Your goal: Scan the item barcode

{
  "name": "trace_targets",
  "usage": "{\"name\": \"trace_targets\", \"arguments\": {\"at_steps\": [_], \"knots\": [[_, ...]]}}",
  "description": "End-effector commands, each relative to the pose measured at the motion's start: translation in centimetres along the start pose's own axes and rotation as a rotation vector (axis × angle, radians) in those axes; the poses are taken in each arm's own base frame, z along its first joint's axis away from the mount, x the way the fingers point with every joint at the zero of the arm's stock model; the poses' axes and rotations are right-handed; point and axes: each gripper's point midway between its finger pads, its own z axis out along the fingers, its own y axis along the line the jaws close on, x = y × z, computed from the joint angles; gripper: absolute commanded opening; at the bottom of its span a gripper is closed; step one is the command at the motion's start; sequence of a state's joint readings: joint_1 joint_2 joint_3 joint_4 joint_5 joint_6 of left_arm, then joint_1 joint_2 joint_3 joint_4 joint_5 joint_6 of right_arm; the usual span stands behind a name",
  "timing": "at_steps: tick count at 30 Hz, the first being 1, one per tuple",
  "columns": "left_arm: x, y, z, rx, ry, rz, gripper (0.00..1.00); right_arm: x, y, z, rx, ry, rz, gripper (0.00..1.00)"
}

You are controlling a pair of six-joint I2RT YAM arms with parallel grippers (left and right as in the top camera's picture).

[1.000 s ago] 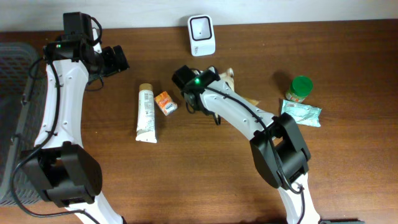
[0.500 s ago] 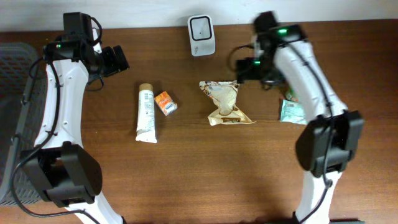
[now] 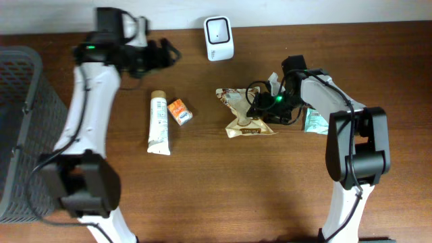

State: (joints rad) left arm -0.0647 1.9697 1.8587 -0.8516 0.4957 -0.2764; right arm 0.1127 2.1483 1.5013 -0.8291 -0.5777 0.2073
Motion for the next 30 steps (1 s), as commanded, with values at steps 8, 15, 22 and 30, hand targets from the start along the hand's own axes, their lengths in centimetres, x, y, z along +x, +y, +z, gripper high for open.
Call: {"name": "trace_targets", "arguments": {"at_steps": [8, 15, 22, 30], "knots": [[10.3, -8.1, 14.6, 0.085, 0.272, 0.151, 0.00, 1.5, -1.3, 1.5, 0.042, 0.050, 0.034, 0.68], [15.0, -5.7, 18.9, 0.122, 0.442, 0.044, 0.00, 1.6, -1.3, 1.5, 0.037, 0.054, 0.036, 0.68], [17.6, 0.9, 19.2, -0.137, 0.535, -0.155, 0.00, 2.7, 0.5, 1.4, -0.071, 0.106, -0.020, 0.77], [17.4, 1.4, 19.3, -0.109, 0.548, -0.181, 0.00, 3.9, 0.5, 2.1, -0.015, 0.145, -0.057, 0.73]]}}
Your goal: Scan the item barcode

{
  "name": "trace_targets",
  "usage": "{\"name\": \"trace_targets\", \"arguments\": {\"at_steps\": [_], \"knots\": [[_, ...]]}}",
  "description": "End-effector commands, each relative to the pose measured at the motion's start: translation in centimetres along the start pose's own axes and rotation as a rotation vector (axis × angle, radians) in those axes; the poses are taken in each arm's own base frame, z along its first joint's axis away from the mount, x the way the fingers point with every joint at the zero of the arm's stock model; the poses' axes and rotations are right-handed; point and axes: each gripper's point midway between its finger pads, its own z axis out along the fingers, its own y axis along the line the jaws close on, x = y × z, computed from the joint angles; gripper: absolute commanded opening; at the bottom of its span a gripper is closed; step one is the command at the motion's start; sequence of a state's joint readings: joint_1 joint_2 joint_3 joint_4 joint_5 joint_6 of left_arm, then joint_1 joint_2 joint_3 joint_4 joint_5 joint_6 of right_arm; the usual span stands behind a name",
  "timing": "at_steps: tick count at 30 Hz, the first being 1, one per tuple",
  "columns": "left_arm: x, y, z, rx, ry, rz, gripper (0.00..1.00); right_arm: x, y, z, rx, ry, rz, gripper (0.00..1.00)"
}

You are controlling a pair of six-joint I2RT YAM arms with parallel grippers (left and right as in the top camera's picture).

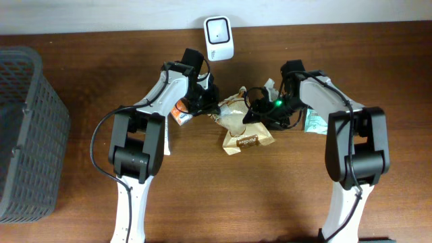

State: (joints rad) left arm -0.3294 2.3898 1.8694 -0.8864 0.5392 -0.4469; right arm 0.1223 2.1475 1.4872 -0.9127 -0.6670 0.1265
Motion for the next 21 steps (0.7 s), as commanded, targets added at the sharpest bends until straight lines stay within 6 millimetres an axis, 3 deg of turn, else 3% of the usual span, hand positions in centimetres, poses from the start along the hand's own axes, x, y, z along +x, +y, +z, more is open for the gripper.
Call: {"name": "trace_targets", "arguments": {"at_steps": [1, 3, 4, 5, 7, 8, 9, 11, 14, 15, 17, 19, 20, 21], "knots": [[-0.9, 1.6, 0.4, -0.048, -0.004, 0.048, 0.00, 1.2, -0.7, 2.0, 0.060, 0.049, -0.027, 0.67], [-3.0, 1.1, -3.3, -0.078, -0.079, 0.094, 0.00, 1.1, -0.6, 2.0, 0.059, 0.045, -0.018, 0.57], [-4.6, 0.5, -6.7, -0.093, -0.149, 0.144, 0.00, 0.8, -0.6, 2.0, 0.060, 0.035, 0.014, 0.51], [-6.6, -0.5, -11.8, -0.091, -0.244, 0.187, 0.00, 0.5, -0.4, 2.2, 0.059, 0.022, 0.058, 0.36], [-7.8, -0.7, -16.6, -0.082, -0.316, 0.171, 0.00, 0.3, 0.3, 2.7, 0.056, 0.011, 0.109, 0.18], [-7.6, -0.2, -18.0, -0.086, -0.319, 0.149, 0.00, 0.2, 1.1, 3.2, 0.051, 0.004, 0.122, 0.09], [-7.3, 0.4, -18.2, -0.088, -0.304, 0.130, 0.00, -0.1, 2.0, 3.8, 0.045, -0.009, 0.124, 0.04], [-5.8, 1.5, -17.3, -0.109, -0.231, 0.109, 0.00, -1.8, 4.1, 4.7, 0.009, -0.077, 0.090, 0.04], [-3.9, 2.3, -15.9, -0.123, -0.146, 0.074, 0.00, -3.7, 5.4, 4.2, -0.060, -0.140, 0.032, 0.06], [-3.1, 2.3, -14.8, -0.112, -0.104, 0.067, 0.00, -3.9, 5.1, 4.0, -0.061, -0.145, 0.038, 0.26], [-1.8, 2.3, -12.8, -0.077, -0.038, 0.052, 0.00, -4.0, 4.7, 3.7, -0.055, -0.146, 0.013, 0.50], [-0.7, 3.6, -10.5, -0.095, 0.010, 0.035, 0.00, -4.0, 4.5, 3.6, -0.052, -0.149, -0.007, 0.66], [-0.6, 4.2, -9.7, -0.101, 0.016, 0.031, 0.02, -4.1, 4.5, 3.6, -0.052, -0.149, -0.007, 0.68], [-0.8, 5.2, -8.7, -0.118, 0.008, 0.029, 0.17, -4.1, 4.5, 3.6, -0.049, -0.151, -0.007, 0.68]]}}
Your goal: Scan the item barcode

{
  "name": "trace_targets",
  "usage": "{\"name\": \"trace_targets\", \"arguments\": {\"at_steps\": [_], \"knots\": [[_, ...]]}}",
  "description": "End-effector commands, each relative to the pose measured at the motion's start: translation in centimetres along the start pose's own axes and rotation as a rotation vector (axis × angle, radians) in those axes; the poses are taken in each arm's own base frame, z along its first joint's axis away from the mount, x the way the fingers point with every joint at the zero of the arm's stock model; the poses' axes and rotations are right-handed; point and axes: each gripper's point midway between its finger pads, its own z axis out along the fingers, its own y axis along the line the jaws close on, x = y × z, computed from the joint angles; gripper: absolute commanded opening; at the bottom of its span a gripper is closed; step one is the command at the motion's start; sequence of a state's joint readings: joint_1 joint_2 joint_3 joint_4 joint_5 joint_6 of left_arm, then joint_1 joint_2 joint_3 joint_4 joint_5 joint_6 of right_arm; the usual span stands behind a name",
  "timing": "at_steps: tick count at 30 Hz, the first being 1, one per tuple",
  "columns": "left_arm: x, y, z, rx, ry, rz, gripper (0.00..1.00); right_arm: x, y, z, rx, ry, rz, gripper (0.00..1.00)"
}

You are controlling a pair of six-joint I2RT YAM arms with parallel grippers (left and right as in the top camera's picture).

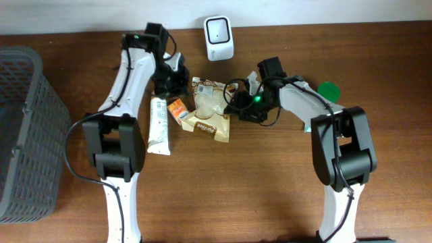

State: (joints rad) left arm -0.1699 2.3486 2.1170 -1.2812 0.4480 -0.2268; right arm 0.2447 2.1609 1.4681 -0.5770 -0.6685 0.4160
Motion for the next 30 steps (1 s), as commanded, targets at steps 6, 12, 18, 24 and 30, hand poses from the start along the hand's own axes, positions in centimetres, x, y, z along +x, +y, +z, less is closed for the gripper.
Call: {"name": "trace_targets", "arguments": {"at_steps": [6, 12, 18, 24, 30], "knots": [[1.2, 1.2, 5.3, 0.072, 0.035, 0.010, 0.66, -0.3, -0.9, -0.2, 0.014, -0.003, -0.027, 0.69], [3.1, -0.4, 8.7, 0.307, 0.075, 0.016, 0.67, -0.5, -1.3, -0.5, 0.011, -0.007, -0.031, 0.69], [6.2, 1.6, 11.6, 0.195, 0.147, -0.001, 0.66, -0.6, -1.2, -0.5, 0.010, -0.010, -0.033, 0.69], [6.2, 1.6, 11.7, 0.195, 0.144, 0.001, 0.47, -0.7, -0.9, -0.5, -0.003, -0.013, -0.041, 0.68], [4.3, 1.3, 11.8, 0.209, 0.066, 0.037, 0.54, 1.5, 1.7, 1.8, -0.006, 0.043, -0.050, 0.43]]}}
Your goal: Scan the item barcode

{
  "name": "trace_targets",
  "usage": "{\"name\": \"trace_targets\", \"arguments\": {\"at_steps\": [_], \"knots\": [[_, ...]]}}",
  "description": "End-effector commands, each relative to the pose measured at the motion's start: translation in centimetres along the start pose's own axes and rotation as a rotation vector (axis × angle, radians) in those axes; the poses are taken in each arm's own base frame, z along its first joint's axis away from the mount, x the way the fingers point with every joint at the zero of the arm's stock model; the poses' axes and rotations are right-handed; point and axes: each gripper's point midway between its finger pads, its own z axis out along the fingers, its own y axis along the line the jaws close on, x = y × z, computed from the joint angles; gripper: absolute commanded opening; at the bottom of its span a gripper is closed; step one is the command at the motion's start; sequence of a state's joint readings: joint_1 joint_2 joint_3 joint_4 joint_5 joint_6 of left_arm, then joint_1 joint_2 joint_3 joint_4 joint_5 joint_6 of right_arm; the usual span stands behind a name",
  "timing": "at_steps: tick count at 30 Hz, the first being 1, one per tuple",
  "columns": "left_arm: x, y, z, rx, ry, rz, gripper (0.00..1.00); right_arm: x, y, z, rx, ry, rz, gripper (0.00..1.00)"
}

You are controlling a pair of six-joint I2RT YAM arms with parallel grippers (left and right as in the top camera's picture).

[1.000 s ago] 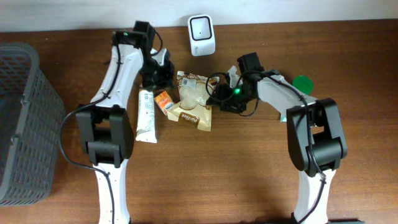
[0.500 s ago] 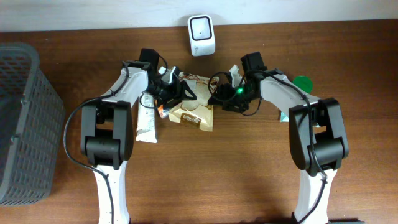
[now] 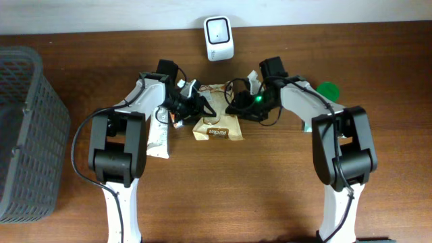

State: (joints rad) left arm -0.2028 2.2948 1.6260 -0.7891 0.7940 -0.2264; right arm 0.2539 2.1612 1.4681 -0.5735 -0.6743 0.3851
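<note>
A beige and brown snack packet (image 3: 217, 125) hangs between both grippers in the middle of the table, its brown printed end toward the front. My right gripper (image 3: 234, 106) is shut on its upper right edge. At the packet's upper left edge is my left gripper (image 3: 197, 105), fingers around the corner; whether they grip it is unclear. The white barcode scanner (image 3: 219, 38) stands at the back edge, just behind the packet.
A white tube (image 3: 158, 135) lies left of the packet, partly under the left arm, with a small orange box (image 3: 177, 121) beside it. A green round item (image 3: 329, 89) lies at the right. A grey mesh basket (image 3: 27, 135) fills the far left.
My left gripper moved from the tube's top end rightward and forward to the packet's upper left edge. The packet shifted slightly right and forward in the right gripper.
The right gripper first held the packet at centre right while the left arm was far back left. Then the left gripper came up to the packet. Later the packet sat further left with the left gripper drawn back. Now both grippers meet at the packet below the scanner.
</note>
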Motion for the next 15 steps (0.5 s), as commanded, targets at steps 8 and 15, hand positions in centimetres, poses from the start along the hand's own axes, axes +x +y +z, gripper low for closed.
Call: {"name": "trace_targets", "arguments": {"at_steps": [8, 15], "knots": [[-1.1, 5.3, 1.2, -0.124, -0.048, -0.037, 0.37, 2.5, 2.9, 2.1, -0.045, 0.083, -0.010, 0.25], [-1.2, 5.4, 1.2, -0.136, -0.054, -0.032, 0.47, 2.1, 3.6, 2.4, -0.061, 0.066, -0.040, 0.25]]}}
